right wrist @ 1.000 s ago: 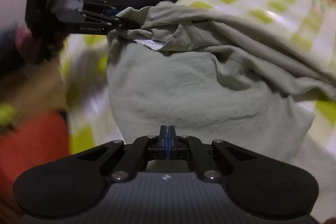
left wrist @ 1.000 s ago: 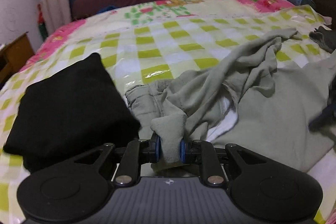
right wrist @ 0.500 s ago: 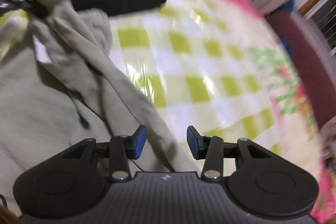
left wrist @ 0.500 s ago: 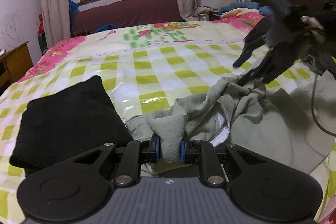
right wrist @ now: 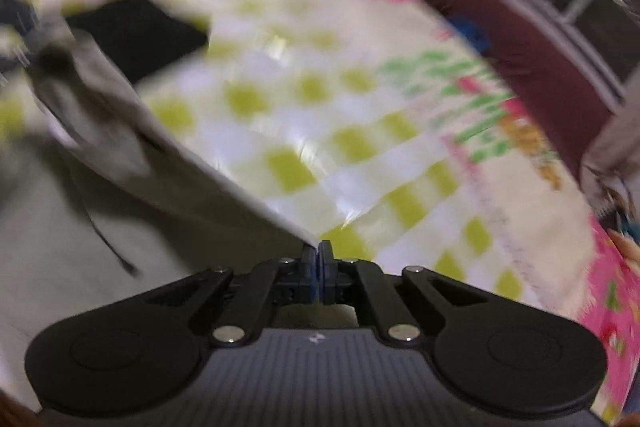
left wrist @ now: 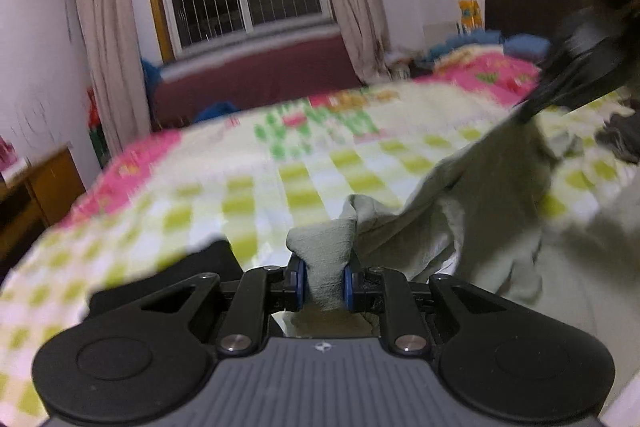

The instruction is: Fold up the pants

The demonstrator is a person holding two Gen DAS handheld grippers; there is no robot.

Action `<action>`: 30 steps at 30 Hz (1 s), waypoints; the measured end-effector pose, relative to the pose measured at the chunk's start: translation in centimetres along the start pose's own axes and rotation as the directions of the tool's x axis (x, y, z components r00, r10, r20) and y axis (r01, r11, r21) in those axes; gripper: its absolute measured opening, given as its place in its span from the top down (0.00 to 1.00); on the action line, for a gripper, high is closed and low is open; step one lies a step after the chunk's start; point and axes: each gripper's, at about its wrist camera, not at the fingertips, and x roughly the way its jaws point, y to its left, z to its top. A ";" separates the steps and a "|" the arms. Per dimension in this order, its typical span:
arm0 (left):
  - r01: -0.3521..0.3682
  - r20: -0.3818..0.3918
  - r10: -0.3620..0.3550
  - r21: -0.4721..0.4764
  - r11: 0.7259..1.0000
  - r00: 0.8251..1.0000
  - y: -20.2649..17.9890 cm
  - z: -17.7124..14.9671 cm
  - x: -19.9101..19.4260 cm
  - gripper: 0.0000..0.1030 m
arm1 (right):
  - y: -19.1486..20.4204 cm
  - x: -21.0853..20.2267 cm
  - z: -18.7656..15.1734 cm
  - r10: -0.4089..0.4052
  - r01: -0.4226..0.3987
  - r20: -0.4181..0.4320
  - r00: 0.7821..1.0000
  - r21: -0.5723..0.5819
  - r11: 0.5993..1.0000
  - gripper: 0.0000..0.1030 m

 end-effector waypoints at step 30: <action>-0.104 -0.250 0.133 0.129 0.986 0.959 -2.6 -12.0 -6.1 0.57 | 11.3 -5.4 -10.4 0.207 -0.146 -0.125 0.970 0.377 0.914 0.67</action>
